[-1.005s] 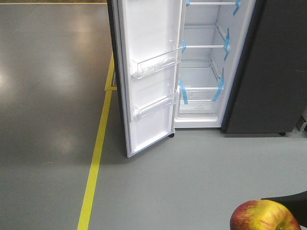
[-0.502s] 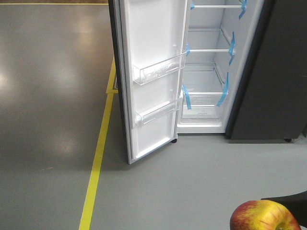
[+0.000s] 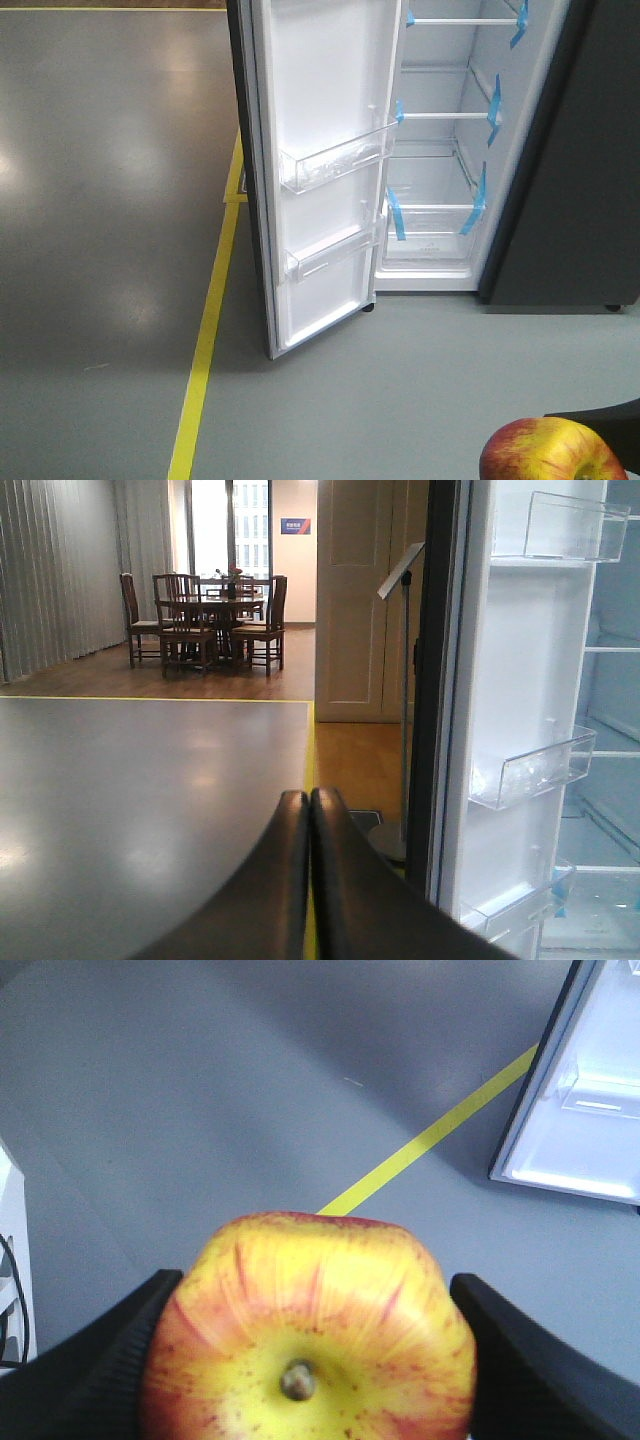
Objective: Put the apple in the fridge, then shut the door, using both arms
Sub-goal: 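Drive the base closer to the open refrigerator door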
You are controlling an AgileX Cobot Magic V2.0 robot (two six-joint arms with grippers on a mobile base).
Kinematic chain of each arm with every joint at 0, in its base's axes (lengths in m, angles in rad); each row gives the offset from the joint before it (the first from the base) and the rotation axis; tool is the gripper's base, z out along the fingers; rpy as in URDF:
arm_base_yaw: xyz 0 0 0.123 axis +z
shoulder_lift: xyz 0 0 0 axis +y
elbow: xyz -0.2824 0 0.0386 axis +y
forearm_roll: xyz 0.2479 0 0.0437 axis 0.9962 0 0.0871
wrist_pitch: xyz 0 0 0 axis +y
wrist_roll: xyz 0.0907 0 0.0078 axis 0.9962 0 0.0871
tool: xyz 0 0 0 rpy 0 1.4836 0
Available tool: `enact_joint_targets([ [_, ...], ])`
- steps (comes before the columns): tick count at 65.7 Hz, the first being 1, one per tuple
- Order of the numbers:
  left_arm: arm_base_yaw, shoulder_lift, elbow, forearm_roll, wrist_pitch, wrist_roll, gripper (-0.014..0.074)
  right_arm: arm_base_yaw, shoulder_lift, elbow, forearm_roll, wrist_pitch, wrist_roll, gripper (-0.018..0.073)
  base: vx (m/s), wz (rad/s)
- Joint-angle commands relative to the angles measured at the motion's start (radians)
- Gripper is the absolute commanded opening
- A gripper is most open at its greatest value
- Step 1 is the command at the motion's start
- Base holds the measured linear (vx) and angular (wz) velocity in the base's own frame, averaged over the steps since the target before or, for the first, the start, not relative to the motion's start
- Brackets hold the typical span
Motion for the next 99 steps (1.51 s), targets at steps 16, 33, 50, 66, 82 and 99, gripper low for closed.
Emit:
enact_joint_targets([
  [16,-0.005,-0.016,0.030,-0.004,-0.074,-0.007,-0.0006,-0.001,0.003,-0.026,0.011,-0.065,-0.006,0.0186,0.12,0.01],
  [33,-0.005,-0.016,0.030,-0.004,-0.074,-0.007,-0.0006,-0.001,0.003,-0.026,0.011,-0.065,-0.006,0.0186,0.12,0.00],
  [50,-0.005,-0.016,0.030,-0.004,-0.074,-0.007,-0.0006,-0.001,0.003,-0.026,0.011,-0.064,-0.006,0.0186,0.12,0.01],
  [66,-0.005,-0.016,0.030,-0.004,-0.074,-0.007,-0.0006,-0.001,0.003,-0.026,0.011,-0.064,-0.006,0.0186,0.12,0.01],
  [82,-0.005,-0.016,0.030,-0.004,-0.074,-0.007,-0.0006,-0.001,0.003,-0.026,0.011,-0.064,-0.006,0.0186,0.12,0.02],
  [99,-0.005,-0.016,0.030,-0.004,-0.074,-0.007,-0.0006,-0.001,0.003,-0.026,0.011,-0.065,-0.006,0.0186,0.12,0.03],
])
